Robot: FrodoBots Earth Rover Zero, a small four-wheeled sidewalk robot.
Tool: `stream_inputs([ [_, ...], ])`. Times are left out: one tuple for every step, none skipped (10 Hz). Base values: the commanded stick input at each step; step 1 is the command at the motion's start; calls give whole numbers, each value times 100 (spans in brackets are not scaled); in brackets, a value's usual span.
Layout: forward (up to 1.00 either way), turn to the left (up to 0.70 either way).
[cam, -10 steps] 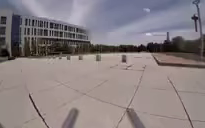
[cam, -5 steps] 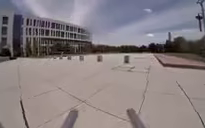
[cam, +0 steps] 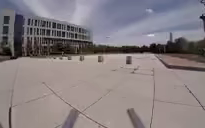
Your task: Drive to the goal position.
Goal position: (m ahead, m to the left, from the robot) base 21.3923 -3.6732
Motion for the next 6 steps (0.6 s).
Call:
stream_inputs([
  [50, 0],
  [50, 0],
  [50, 0],
  [50, 0],
  [50, 0],
  [50, 0],
])
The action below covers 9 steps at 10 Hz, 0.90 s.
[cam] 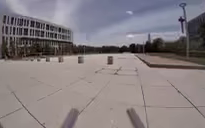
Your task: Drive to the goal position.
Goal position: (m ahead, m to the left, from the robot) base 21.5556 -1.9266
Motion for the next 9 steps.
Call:
stream_inputs([
  [50, 0],
  [50, 0],
  [50, 0],
  [50, 0],
  [50, 0],
  [50, 0],
  [50, 0],
  [50, 0],
  [50, 0],
])
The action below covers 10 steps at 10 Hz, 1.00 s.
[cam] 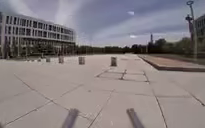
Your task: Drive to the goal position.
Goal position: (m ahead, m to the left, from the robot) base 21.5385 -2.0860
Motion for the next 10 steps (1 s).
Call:
stream_inputs([
  [50, 0],
  [50, 0],
  [50, 0],
  [50, 0],
  [50, 0],
  [50, 0],
  [50, 0],
  [50, 0],
  [50, 0],
  [50, 0],
])
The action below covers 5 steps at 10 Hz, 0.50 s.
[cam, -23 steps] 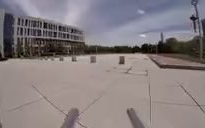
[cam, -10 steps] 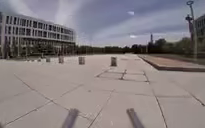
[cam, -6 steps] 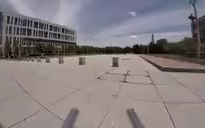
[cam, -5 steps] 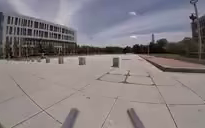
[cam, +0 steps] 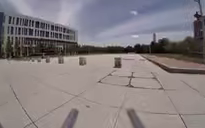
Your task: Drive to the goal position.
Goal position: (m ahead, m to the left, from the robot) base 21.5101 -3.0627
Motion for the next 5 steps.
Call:
stream_inputs([
  [50, 0],
  [50, 0],
  [50, 0],
  [50, 0],
  [50, 0],
])
